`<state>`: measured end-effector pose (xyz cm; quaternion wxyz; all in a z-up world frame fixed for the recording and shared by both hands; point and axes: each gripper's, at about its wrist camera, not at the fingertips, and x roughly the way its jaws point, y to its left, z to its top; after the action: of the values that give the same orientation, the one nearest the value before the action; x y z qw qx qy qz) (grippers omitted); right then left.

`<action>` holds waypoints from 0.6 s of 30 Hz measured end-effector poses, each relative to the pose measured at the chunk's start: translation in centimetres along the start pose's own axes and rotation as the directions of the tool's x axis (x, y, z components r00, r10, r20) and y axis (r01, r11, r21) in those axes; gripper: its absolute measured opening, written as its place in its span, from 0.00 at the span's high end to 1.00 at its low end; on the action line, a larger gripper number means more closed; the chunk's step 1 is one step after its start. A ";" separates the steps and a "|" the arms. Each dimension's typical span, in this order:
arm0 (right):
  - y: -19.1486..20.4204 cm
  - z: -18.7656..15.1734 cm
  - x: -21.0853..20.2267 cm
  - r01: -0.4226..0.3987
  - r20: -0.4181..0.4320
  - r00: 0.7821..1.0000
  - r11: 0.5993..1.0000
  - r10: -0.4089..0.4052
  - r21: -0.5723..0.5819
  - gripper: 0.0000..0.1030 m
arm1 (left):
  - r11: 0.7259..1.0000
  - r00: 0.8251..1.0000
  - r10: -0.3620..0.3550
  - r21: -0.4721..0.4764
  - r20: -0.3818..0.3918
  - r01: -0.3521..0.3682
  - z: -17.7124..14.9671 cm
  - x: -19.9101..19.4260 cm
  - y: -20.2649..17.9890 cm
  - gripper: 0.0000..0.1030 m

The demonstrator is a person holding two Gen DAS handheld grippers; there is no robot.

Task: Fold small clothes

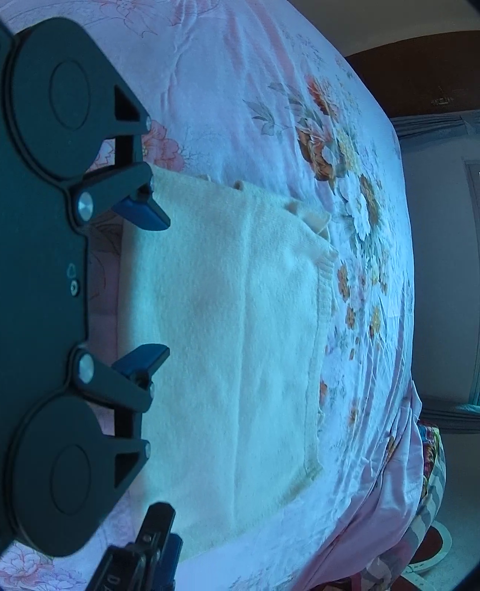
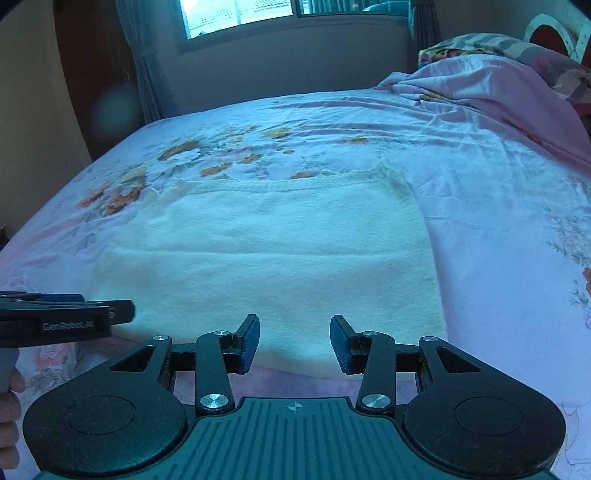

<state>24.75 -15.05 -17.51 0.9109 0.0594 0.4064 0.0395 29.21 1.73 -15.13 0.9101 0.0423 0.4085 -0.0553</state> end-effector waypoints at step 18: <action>1.1 -0.6 4.8 0.008 -0.044 0.999 1.000 -0.009 -0.023 0.59 | 0.999 1.000 0.024 0.041 -0.012 -0.023 -0.9 2.8 -1.1 0.31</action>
<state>27.48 -13.39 -21.23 0.9026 0.0464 0.4260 0.0416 30.29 0.51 -17.85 0.9071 0.0660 0.4124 -0.0525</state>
